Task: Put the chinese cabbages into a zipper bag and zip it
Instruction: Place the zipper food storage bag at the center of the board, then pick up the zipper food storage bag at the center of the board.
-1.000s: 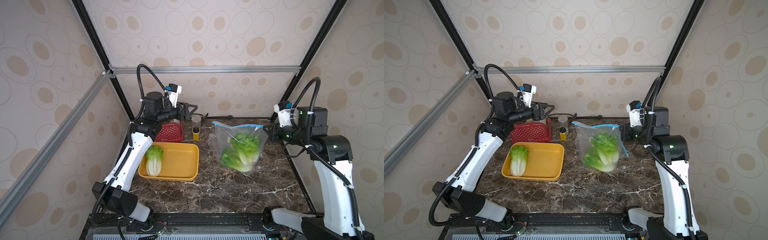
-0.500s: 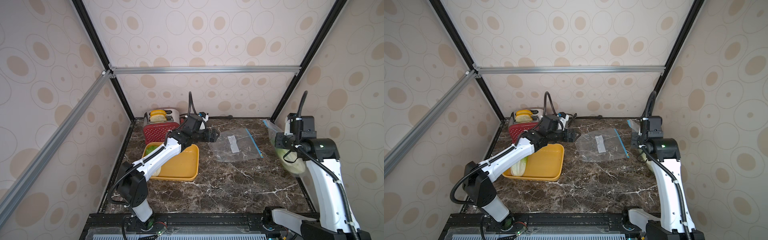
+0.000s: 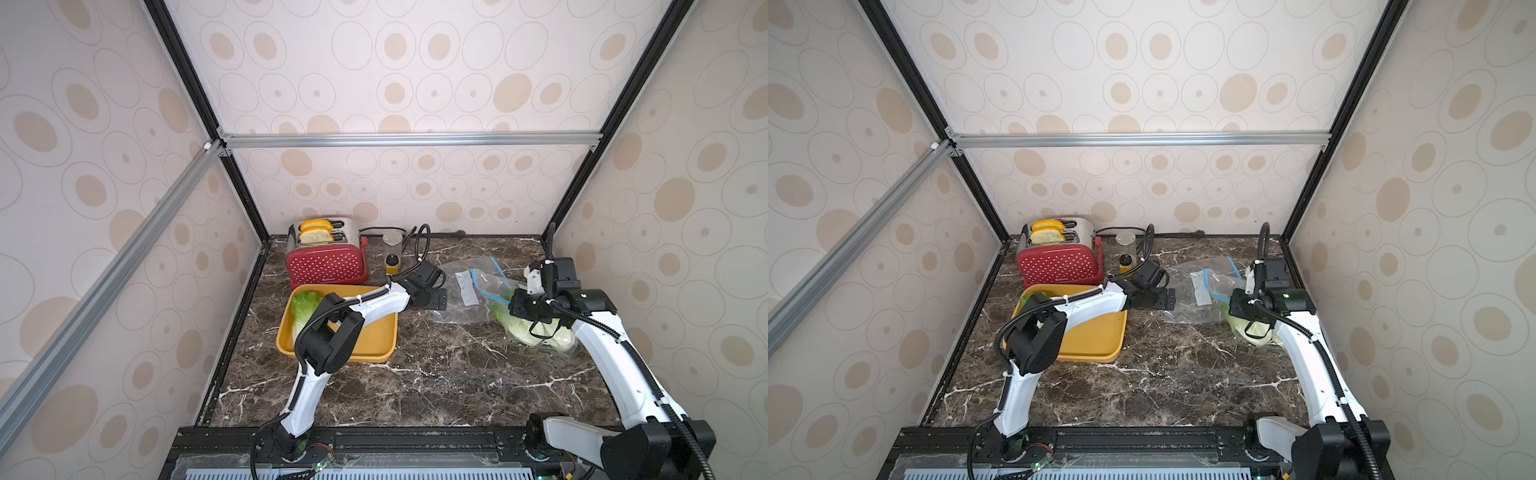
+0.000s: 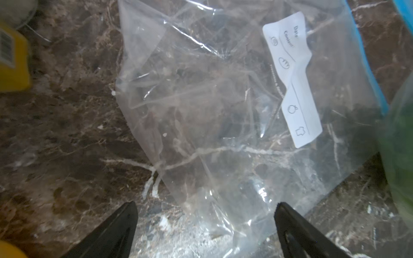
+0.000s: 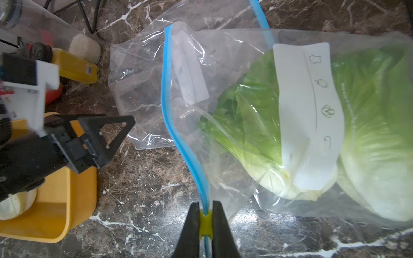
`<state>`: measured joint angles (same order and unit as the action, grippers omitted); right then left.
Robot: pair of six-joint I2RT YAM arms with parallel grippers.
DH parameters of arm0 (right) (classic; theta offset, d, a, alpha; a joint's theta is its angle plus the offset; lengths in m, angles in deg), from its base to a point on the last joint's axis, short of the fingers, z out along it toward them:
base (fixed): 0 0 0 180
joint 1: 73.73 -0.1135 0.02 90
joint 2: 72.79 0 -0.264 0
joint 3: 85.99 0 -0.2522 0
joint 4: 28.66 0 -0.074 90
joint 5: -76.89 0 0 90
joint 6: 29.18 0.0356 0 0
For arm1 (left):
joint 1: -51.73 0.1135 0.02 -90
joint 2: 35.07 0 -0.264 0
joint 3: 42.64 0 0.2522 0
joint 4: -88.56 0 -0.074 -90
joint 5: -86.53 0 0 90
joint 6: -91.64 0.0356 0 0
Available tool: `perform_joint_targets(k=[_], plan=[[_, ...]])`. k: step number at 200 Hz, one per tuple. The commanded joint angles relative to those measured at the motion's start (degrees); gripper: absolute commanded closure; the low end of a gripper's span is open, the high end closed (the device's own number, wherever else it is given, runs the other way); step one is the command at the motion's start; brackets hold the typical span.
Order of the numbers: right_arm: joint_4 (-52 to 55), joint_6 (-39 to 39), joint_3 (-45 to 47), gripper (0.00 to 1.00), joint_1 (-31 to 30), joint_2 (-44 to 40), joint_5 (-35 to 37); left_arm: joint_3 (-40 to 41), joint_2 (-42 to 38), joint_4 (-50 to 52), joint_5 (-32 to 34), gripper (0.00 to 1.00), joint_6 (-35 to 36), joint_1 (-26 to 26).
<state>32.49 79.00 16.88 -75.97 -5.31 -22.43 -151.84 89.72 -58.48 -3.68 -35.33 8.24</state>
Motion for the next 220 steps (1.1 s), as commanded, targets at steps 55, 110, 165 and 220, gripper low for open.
perform_joint_targets(k=[55,110,165,220], plan=[[-5.7,2.5,2.0,0.76,-0.1,-1.3,-5.3,-7.2,8.7,-8.4,3.6,0.60,-2.9,-0.3],[-4.8,5.4,-2.2,0.43,-0.1,-3.9,-9.5,-10.6,2.9,-5.4,13.2,1.00,2.1,0.1],[-1.8,7.8,-8.0,0.26,-0.1,-5.4,-15.2,-12.8,-8.9,-4.4,16.6,1.00,9.0,2.2],[-3.3,11.0,-14.1,0.15,0.0,-6.7,-20.5,-8.7,-23.3,-6.4,6.5,1.00,5.8,5.2]])
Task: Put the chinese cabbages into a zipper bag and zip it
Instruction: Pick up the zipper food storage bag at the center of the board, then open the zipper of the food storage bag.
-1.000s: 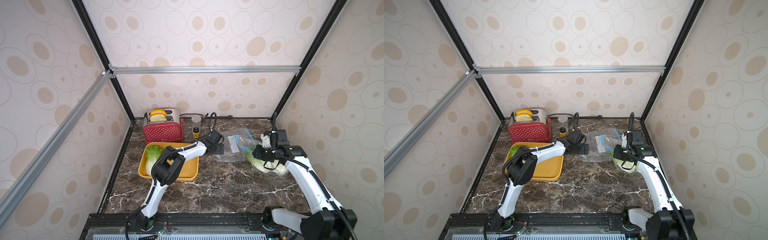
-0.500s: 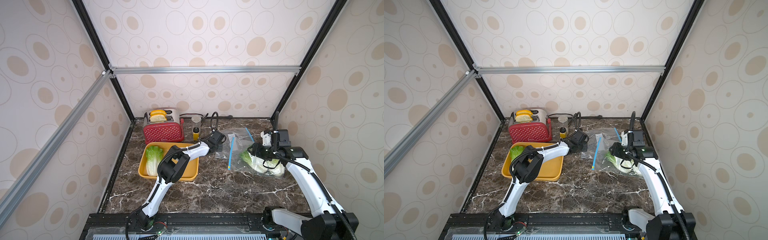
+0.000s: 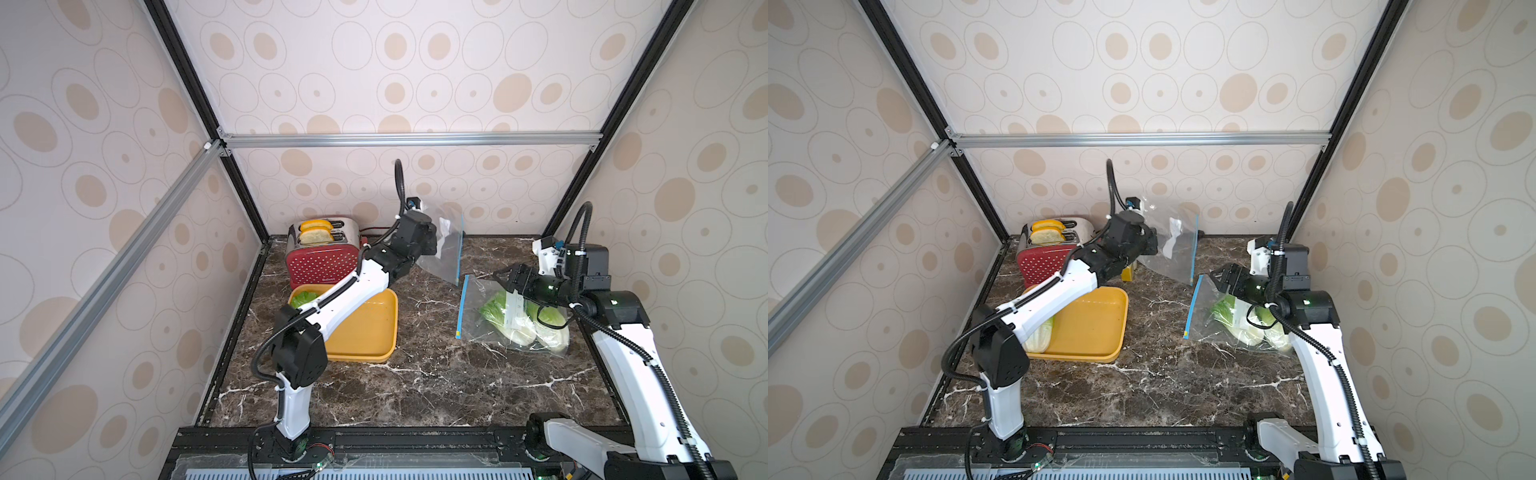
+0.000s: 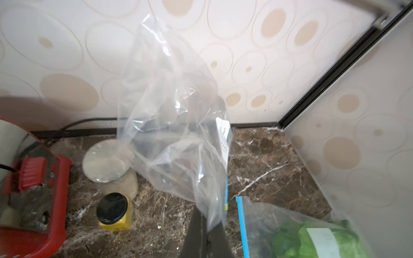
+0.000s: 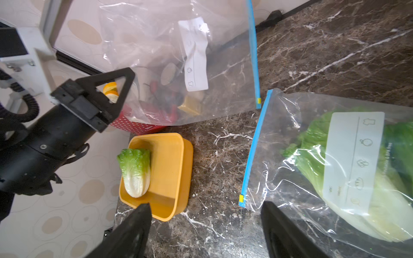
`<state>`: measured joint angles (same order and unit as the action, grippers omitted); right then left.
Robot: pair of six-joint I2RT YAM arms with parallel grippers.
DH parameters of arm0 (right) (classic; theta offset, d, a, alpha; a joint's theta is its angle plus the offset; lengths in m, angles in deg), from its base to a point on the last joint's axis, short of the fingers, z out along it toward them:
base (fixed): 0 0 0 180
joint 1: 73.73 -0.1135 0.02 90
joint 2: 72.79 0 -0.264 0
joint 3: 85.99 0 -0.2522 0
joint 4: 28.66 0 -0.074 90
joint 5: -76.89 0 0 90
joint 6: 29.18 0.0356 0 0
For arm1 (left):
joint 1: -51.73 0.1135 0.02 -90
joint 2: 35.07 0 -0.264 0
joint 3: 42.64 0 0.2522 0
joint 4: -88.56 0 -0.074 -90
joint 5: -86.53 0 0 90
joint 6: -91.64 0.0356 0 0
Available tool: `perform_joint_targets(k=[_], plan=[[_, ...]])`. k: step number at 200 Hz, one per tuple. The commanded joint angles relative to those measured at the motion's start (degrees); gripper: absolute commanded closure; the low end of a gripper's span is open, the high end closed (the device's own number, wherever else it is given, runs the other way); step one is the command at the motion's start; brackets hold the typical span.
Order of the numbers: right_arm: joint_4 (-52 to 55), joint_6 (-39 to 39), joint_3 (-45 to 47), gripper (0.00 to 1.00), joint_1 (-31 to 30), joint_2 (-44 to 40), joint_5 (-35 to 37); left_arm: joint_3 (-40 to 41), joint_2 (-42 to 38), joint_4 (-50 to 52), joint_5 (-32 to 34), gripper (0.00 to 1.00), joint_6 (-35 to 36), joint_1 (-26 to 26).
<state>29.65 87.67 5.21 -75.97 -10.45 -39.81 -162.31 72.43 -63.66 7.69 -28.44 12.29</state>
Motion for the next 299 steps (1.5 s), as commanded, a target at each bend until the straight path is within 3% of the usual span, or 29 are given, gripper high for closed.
perform_joint_targets(k=[1,34,77,99,140,183,235,258,282,299], plan=[[-0.6,2.4,-2.4,0.15,0.0,-1.5,-3.3,1.8,-6.2,-1.3,-5.1,1.00,-1.2,1.1],[-5.5,6.6,-2.6,0.07,1.1,-2.4,-9.0,3.0,-13.5,-0.6,-14.7,1.00,-5.4,2.8],[-21.9,19.6,2.2,0.01,6.7,-3.8,-20.4,8.8,-21.7,-6.8,-24.3,1.00,-14.9,4.6],[-19.4,18.3,0.6,0.00,7.9,-2.0,-22.5,7.8,-22.6,-10.8,-30.0,1.00,-19.7,4.6],[-26.1,26.0,6.0,0.00,14.9,-3.1,-27.0,5.3,-21.5,-18.5,-39.1,1.00,-29.2,4.6],[-34.6,35.1,12.3,0.00,16.4,-2.1,-30.8,0.8,-19.0,-23.7,-43.9,1.00,-34.4,4.6],[-51.1,49.1,16.6,0.00,15.8,-1.3,-32.1,-5.7,-13.3,-32.6,-44.7,1.00,-42.9,3.5],[-54.9,53.9,15.2,0.00,14.9,-1.5,-32.2,-8.1,-11.7,-31.3,-45.1,1.00,-42.0,2.5],[-63.2,61.9,15.6,0.00,14.8,-2.5,-31.1,-5.2,-13.2,-26.3,-43.1,1.00,-37.1,2.6],[-66.8,65.7,14.6,0.06,14.9,-2.5,-31.1,-3.1,-14.5,-24.0,-42.1,1.00,-33.9,2.6]])
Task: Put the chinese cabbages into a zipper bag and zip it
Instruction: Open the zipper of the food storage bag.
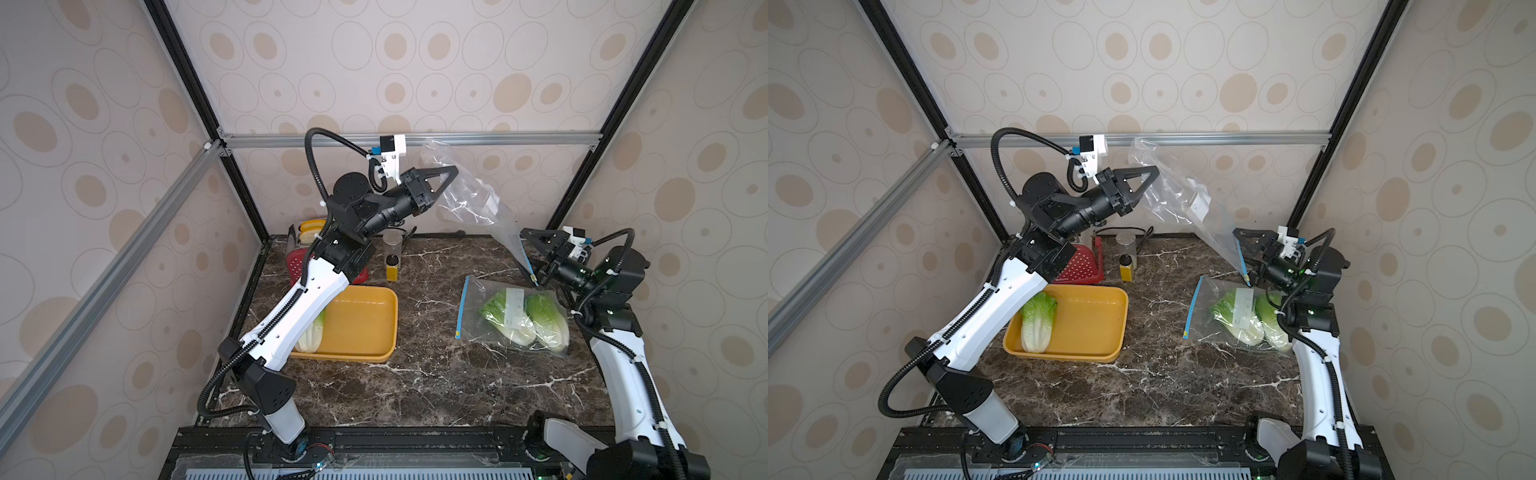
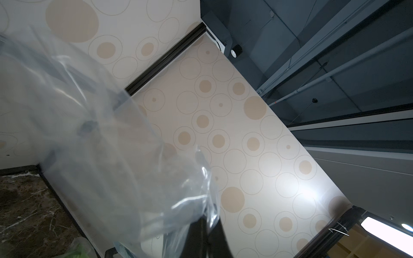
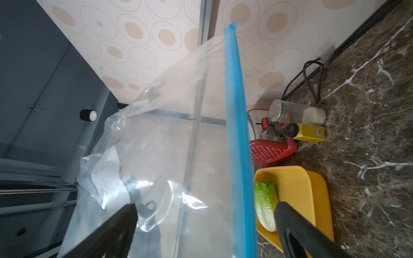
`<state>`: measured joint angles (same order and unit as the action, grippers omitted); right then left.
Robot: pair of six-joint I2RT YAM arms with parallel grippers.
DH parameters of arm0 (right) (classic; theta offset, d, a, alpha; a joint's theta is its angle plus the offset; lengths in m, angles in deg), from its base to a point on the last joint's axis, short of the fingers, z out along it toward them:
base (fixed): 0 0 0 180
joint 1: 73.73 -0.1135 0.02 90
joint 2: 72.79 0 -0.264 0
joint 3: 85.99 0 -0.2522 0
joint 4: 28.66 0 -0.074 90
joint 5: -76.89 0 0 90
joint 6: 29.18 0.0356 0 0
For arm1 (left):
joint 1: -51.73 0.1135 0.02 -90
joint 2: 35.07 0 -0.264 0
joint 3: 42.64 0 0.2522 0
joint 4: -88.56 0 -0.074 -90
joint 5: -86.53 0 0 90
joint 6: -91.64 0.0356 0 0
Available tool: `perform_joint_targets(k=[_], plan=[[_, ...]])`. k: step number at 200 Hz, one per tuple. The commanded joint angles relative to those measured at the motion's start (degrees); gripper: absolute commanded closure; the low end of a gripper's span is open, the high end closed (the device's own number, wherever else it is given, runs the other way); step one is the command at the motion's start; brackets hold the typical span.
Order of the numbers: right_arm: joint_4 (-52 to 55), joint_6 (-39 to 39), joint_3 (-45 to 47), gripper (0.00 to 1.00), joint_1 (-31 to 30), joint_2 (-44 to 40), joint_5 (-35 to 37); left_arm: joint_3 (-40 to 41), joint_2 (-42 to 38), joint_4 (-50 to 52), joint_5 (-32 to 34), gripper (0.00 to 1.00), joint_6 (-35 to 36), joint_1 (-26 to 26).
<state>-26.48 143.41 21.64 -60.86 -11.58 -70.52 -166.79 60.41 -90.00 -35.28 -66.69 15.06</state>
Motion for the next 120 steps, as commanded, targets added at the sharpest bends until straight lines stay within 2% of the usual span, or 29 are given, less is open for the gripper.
perform_joint_targets(k=[1,13,24,37,65,82,98,110,120], plan=[[-10.8,10.0,-1.9,0.06,-0.3,-1.4,-0.4,1.5,-2.6,2.5,0.9,1.00,4.5,-0.2],[-9.4,9.1,-3.2,0.12,-0.2,-1.8,-0.4,2.3,-3.3,5.0,1.5,1.00,6.7,-0.1],[-4.2,4.4,-4.9,0.21,-0.3,-2.4,-0.6,3.2,-3.9,7.7,2.3,1.00,9.2,-0.1],[2.4,-0.8,-6.7,0.34,-0.5,-3.0,-0.3,5.3,-4.6,8.8,3.1,1.00,10.4,0.1],[5.0,-5.0,-6.8,0.60,-1.1,-3.7,0.0,8.7,-5.6,9.1,3.9,1.00,11.8,0.9],[11.6,-11.6,-8.7,0.74,-1.1,-3.6,-0.1,9.1,-5.7,13.9,6.1,1.00,15.3,1.0],[17.7,-17.7,-10.7,0.79,-1.2,-3.7,0.7,10.7,-6.3,16.5,8.4,1.00,17.6,1.1],[22.6,-22.0,-12.5,0.87,-1.2,-3.6,1.5,12.4,-6.9,16.6,9.1,1.00,18.4,1.2],[26.5,-25.9,-14.0,0.89,-1.3,-3.4,2.2,13.5,-7.4,16.7,8.9,1.00,18.6,1.4]])
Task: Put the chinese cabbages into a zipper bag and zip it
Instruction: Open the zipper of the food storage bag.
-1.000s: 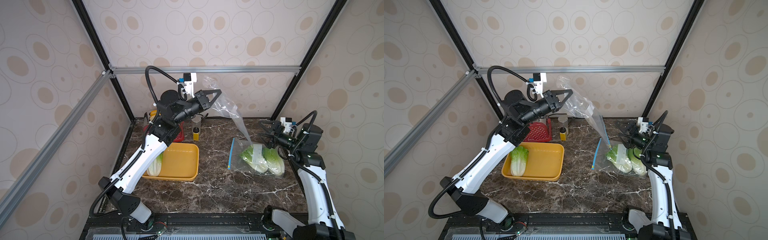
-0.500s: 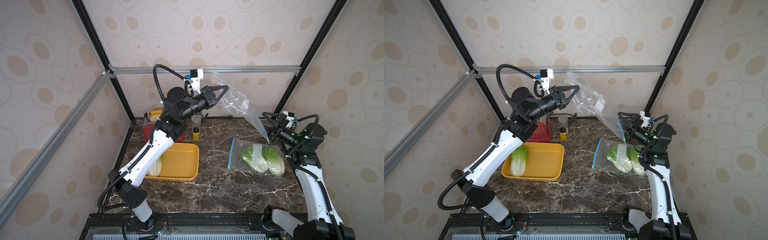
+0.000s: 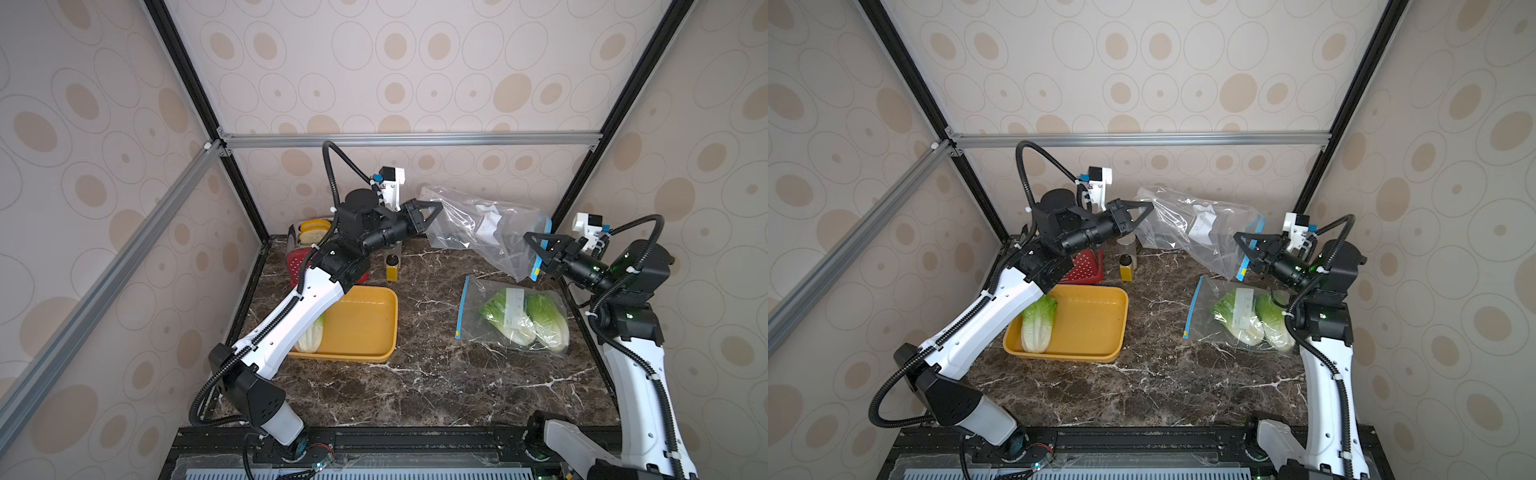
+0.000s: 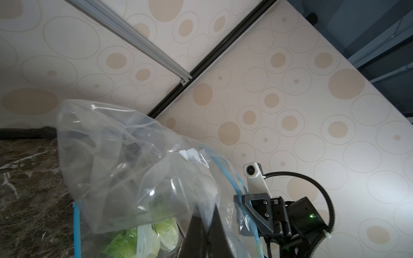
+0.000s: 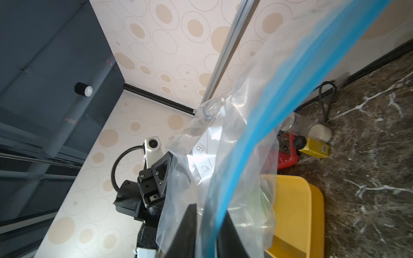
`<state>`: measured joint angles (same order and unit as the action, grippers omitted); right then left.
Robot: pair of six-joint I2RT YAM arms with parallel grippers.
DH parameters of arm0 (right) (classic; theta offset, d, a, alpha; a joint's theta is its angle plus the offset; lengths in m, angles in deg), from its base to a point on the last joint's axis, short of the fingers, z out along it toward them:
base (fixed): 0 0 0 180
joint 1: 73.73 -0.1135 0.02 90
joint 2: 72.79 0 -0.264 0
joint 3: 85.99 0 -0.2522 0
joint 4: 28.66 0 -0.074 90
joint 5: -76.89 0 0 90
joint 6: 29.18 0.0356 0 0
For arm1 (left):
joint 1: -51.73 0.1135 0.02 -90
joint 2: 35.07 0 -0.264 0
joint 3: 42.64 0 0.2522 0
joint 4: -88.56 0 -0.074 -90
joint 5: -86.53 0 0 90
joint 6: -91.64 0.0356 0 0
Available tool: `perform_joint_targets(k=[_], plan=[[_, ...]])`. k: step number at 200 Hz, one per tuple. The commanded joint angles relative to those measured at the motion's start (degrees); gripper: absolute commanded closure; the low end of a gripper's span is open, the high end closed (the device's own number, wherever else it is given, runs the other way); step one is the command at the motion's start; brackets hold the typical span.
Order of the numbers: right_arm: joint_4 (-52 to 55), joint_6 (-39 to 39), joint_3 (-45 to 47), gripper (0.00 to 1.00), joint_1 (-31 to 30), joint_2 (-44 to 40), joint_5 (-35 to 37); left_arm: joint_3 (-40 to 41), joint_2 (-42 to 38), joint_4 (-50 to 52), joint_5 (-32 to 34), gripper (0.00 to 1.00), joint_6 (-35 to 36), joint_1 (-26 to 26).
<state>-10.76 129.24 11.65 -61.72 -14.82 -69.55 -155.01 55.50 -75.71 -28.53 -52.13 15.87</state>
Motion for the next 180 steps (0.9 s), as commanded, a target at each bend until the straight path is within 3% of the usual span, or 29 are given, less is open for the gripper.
perform_joint_targets(k=[1,21,44,61,73,96,116,148,162,180], plan=[[11.5,-12.2,-4.2,0.89,-0.4,-0.1,1.3,1.9,-2.5,2.4,2.1,1.00,4.1,0.6],[18.1,-18.4,-7.3,1.00,-0.6,0.6,2.9,3.6,-3.3,3.9,2.7,0.97,5.7,0.6],[24.7,-25.6,-11.0,1.00,-2.0,1.6,5.6,5.2,-4.2,6.2,4.5,0.50,7.7,0.8],[39.6,-36.1,-18.3,0.99,-4.2,4.5,12.0,5.6,-5.5,10.7,7.2,0.18,12.3,0.9],[48.3,-41.8,-23.8,1.00,-6.0,6.9,18.0,6.9,-7.2,15.0,11.7,0.07,17.0,0.9],[54.6,-46.3,-29.1,1.00,-10.0,9.4,26.8,8.2,-9.1,21.2,18.3,0.04,21.4,1.0],[58.6,-48.3,-33.3,1.00,-11.1,11.6,33.0,6.7,-8.7,25.5,19.3,0.03,23.8,1.0],[57.9,-47.9,-33.4,1.00,-19.7,15.1,34.3,11.0,-8.6,17.0,11.6,0.07,22.5,-0.9],[56.1,-46.1,-31.1,1.00,-22.7,16.4,34.1,13.6,-9.1,13.4,10.9,0.08,28.3,-5.2],[50.5,-41.2,-25.9,1.00,-23.3,16.0,32.3,19.5,-10.9,8.7,13.3,0.09,41.2,-11.0]])
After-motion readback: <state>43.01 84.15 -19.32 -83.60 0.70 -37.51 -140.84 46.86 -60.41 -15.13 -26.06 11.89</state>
